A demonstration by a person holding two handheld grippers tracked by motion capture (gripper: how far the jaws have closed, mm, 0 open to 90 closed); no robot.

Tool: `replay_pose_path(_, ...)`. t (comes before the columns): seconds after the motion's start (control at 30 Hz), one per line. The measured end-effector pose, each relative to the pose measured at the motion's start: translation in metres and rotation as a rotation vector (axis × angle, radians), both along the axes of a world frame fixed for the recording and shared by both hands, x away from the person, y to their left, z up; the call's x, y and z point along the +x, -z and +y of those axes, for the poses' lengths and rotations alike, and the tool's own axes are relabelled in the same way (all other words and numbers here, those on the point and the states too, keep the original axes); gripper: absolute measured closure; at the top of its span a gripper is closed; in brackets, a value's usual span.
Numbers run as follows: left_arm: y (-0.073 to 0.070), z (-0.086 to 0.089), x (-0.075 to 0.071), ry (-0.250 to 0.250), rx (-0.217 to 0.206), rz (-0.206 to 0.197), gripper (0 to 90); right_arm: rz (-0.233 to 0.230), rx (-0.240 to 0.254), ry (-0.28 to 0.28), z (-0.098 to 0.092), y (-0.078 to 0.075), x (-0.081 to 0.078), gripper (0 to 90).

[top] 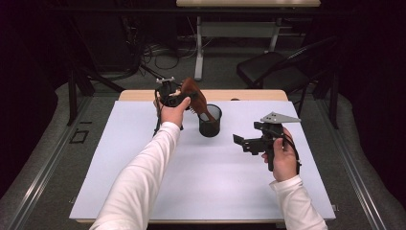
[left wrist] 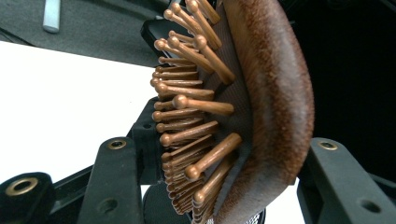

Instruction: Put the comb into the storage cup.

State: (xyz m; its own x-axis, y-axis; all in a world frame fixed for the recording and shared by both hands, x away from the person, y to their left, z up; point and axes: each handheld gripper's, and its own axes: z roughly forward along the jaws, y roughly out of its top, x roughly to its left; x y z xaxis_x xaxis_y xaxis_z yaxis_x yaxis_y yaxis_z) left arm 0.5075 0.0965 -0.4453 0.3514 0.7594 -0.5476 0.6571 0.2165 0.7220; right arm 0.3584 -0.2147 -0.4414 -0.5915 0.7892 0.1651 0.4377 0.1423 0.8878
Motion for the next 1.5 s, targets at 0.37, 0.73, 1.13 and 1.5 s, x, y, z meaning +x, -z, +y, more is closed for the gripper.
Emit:
replay_pose_path(0.37, 0.005, 0.001, 0.001, -0.005, -0.014, 0.018, 49.7, 0.006, 0.001, 0.001, 0.000, 0.001, 0.001, 1.2)
replay_pose_path(0.73, 0.007, 0.004, 0.001, -0.002, -0.018, 0.022, 49.0, 0.007, -0.004, 0.002, 0.001, 0.002, 0.001, 1.5)
replay_pose_path(1.13, 0.014, 0.011, 0.002, -0.018, -0.055, 0.034, 48.1, 0.009, -0.006, 0.000, 0.002, 0.003, 0.001, 1.9)
replay_pose_path(1.5, 0.015, 0.012, 0.002, -0.029, -0.062, 0.042, 47.4, 0.010, -0.015, -0.001, 0.003, 0.004, 0.001, 2.6)
